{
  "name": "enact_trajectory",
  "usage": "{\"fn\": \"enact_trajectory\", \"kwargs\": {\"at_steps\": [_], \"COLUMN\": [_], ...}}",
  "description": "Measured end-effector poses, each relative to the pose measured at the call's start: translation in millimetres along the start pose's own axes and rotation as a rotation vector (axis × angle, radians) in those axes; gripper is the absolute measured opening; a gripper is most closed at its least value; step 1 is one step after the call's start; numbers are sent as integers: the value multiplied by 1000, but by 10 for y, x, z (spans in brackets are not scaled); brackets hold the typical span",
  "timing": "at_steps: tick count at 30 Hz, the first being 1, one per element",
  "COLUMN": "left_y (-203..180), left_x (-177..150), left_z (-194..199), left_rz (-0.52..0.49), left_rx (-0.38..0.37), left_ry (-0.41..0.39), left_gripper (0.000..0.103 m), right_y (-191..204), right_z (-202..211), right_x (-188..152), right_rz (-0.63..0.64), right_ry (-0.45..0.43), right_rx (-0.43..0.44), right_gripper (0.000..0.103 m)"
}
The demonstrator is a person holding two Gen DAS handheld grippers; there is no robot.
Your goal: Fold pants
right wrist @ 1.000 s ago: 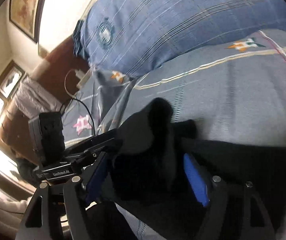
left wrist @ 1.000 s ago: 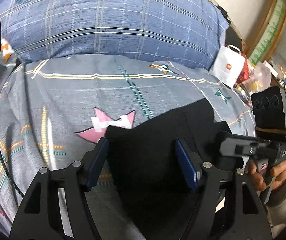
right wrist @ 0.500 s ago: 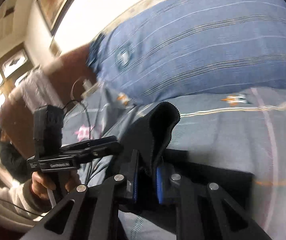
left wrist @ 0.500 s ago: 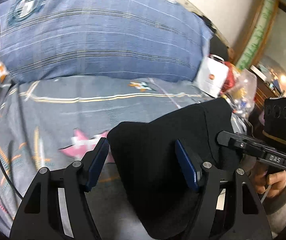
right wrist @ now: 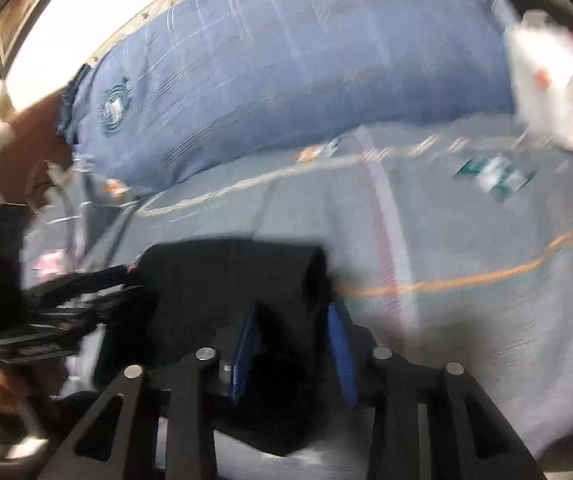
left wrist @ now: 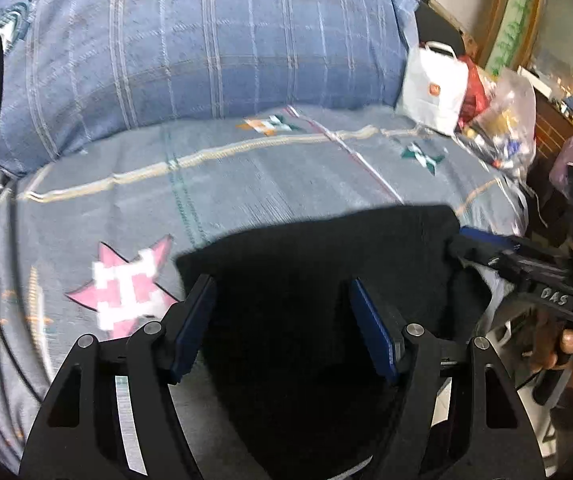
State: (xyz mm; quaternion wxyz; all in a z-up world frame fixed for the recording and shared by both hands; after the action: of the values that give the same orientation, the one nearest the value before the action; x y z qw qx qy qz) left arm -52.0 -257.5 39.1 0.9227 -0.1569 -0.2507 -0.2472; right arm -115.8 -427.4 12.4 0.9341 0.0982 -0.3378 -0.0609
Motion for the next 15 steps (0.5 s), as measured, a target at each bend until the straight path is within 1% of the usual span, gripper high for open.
{"fn": "enact_trajectory", "kwargs": {"at_steps": [1, 2, 3, 5, 7, 9, 10, 12, 13, 15], "left_y": [14, 30, 42, 47, 58, 75, 80, 91, 95, 121], "left_x": [19, 48, 57, 72, 75, 66, 63, 83, 98, 135], "left_z": [48, 90, 91, 9, -95, -230, -276, -335, -356, -415], "left_rz": [4, 9, 13, 27, 38, 48, 53, 58, 59, 73], "left_rx": [13, 26, 31, 46, 68, 73, 69, 70, 69, 60], "left_ry": [-17, -36, -38, -14, 7, 31, 41, 33, 29, 28], "left_gripper": [69, 69, 69, 69, 69, 69, 69, 70, 71, 74], "right_y": [16, 63, 146, 308, 441, 494, 463, 367, 334, 287], "right_z": [98, 198, 274, 297, 159, -70, -225, -451, -522, -602], "right_x": [41, 82, 118, 153, 165, 165, 165, 155, 167, 236], "right_rz": [11, 27, 51, 101, 141, 173, 174, 157, 149, 136], "right_ry": [-27, -57, -82, -94, -62, -29, -2, 39, 42, 9], "right_rx": [-3, 20, 58, 105, 114, 77, 42, 22, 24, 29], "right_gripper": [36, 36, 36, 36, 36, 35, 35, 36, 36, 36]}}
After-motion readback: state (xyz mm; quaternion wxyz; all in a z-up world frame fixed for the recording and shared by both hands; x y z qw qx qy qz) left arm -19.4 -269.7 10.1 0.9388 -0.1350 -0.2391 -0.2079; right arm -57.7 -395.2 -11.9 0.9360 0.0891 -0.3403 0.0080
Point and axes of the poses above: each gripper's, at about its wrist camera, not at the fingertips, and z roughly against the way its jaws point, y to its left, x to its top, the point moved 6 cm from there along -z, roughly the way its jaws point, and after that the axes turned 10 degrees about y, right-handed, at the moved point
